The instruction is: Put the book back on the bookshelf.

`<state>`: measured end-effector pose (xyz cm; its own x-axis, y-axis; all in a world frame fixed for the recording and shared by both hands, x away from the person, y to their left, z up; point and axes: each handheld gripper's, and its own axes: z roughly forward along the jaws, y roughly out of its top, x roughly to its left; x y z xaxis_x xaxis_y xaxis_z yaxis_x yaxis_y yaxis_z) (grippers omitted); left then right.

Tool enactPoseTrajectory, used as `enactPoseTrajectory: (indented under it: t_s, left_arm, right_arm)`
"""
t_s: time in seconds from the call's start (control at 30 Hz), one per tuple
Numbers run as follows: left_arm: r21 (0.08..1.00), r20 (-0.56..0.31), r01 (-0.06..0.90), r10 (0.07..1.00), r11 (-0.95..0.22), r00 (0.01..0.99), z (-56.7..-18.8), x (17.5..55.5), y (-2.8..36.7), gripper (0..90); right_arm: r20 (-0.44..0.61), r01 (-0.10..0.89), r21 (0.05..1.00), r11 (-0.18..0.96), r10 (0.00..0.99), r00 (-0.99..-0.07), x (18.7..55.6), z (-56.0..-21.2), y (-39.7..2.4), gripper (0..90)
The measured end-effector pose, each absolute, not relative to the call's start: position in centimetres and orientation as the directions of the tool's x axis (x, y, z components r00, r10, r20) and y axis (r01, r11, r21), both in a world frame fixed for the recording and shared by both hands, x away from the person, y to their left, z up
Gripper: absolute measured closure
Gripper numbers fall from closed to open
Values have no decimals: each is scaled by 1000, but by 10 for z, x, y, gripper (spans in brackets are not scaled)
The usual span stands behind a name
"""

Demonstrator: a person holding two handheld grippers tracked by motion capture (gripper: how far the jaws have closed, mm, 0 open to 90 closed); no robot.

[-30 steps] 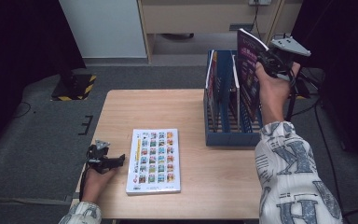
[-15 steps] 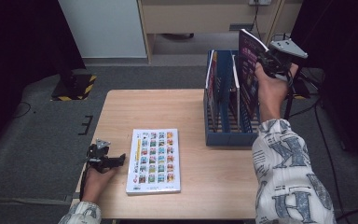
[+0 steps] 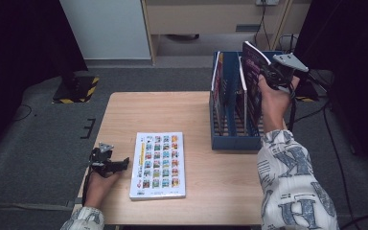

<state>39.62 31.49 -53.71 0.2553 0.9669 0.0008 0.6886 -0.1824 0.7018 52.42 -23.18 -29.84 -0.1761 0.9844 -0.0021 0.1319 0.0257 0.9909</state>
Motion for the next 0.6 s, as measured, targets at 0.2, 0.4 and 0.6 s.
enactPoseTrajectory:
  t_s: [0.2,0.4,0.6]
  left_arm:
    - [702,0,689,968,-178,250,-537,396,314,0]
    - [699,2,693,970,-176,245,-537,397,314,0]
    - [699,3,693,970,-176,243,-537,397,314,0]
  right_arm:
    - [17,135,991,7,984,-176,526,-312,-235,836]
    - [38,141,990,-13,984,-176,525,-321,-239,835]
    - [38,141,990,-14,984,-173,523,-325,-241,835]
